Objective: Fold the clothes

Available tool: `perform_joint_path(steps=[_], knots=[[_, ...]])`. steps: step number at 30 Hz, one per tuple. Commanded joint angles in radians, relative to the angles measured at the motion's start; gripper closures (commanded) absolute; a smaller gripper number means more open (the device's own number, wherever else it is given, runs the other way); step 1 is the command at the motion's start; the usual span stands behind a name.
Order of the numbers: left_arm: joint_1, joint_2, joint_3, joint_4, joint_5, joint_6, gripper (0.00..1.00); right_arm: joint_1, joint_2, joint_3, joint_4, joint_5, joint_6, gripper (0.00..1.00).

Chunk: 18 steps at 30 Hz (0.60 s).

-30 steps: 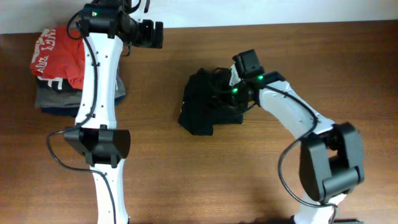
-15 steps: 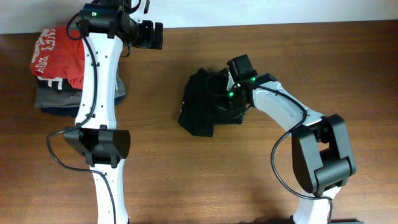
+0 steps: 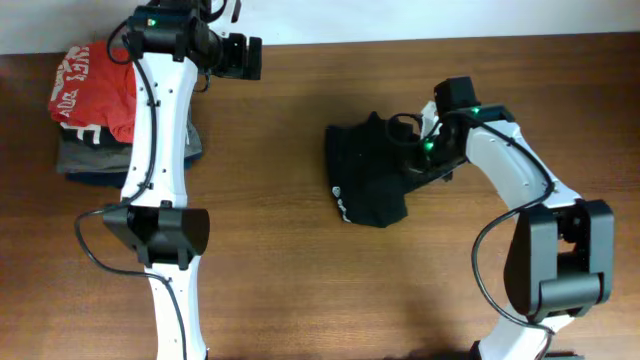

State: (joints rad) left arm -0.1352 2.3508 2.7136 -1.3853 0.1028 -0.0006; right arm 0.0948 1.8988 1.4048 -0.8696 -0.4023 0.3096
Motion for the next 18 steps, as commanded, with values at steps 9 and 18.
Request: perform_joint_path(steps=[9,18], knots=[[0.0,0.002,0.01,0.0,-0.026,0.016,0.01,-0.005,-0.026,0.137,-0.173,-0.031,-0.277,0.5],[0.0,0.002,0.01,0.0,-0.026,0.016,0.01,0.029,-0.023,0.072,-0.172,-0.042,-0.514,0.51]])
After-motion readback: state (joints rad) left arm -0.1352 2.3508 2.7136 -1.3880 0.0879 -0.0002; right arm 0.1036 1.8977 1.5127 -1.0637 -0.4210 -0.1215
